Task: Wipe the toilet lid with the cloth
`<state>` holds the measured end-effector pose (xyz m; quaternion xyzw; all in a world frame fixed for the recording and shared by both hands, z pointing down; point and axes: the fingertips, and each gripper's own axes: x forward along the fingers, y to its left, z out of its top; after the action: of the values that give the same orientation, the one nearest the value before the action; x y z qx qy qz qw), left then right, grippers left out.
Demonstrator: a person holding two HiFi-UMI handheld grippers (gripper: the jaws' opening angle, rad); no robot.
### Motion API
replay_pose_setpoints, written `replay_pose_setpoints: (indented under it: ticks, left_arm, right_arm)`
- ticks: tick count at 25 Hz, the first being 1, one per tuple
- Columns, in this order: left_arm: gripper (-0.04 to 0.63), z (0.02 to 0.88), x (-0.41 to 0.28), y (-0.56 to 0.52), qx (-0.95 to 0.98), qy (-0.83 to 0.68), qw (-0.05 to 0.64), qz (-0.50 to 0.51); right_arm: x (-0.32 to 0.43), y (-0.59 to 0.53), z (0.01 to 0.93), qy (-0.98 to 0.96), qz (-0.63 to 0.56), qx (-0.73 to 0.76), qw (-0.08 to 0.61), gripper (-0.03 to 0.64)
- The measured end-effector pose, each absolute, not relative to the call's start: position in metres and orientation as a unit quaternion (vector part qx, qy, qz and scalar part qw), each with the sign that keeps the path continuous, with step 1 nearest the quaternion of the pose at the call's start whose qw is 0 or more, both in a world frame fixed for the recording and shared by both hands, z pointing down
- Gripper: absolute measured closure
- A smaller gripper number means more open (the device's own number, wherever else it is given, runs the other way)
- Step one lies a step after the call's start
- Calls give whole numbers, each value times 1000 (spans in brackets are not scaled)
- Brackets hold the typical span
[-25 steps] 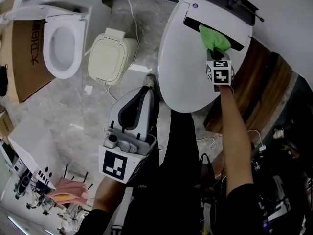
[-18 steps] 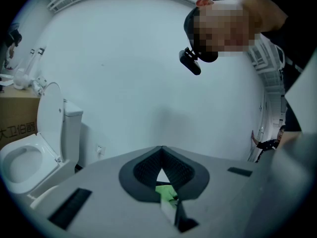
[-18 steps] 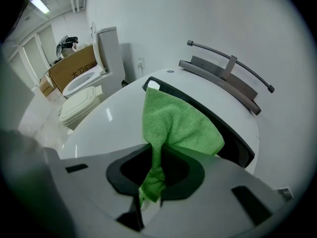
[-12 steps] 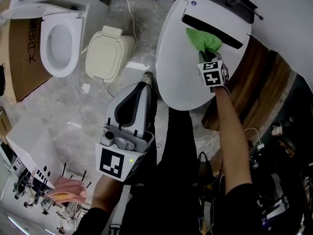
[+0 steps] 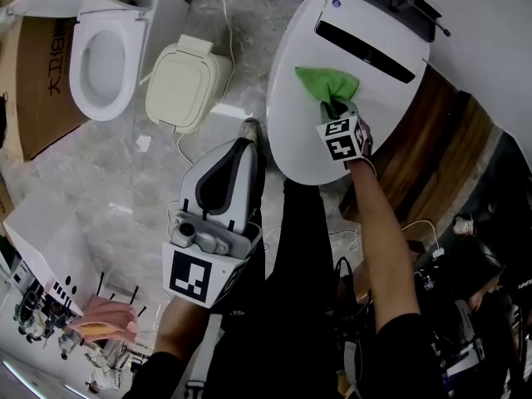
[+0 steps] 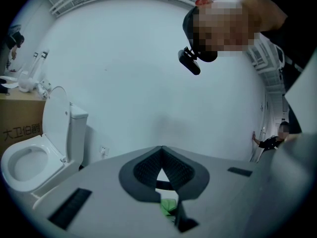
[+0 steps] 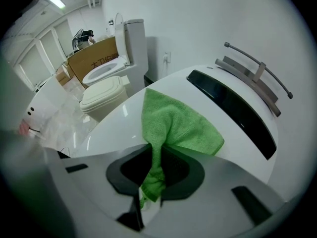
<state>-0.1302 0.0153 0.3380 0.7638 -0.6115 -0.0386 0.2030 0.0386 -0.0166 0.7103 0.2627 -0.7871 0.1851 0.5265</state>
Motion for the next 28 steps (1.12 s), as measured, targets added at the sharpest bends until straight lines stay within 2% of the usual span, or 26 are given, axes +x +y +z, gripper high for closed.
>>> replay_pose_setpoints:
  ticks: [14,28]
  left_arm:
    - [592,336,-134,50,753,-625,199,-41]
    - [592,332,-150,73,739,-641,197,-61]
  right_arm:
    - [11,122,732,-794,147,124,576,552]
    - [17,247,751,-775,145,27,615,552]
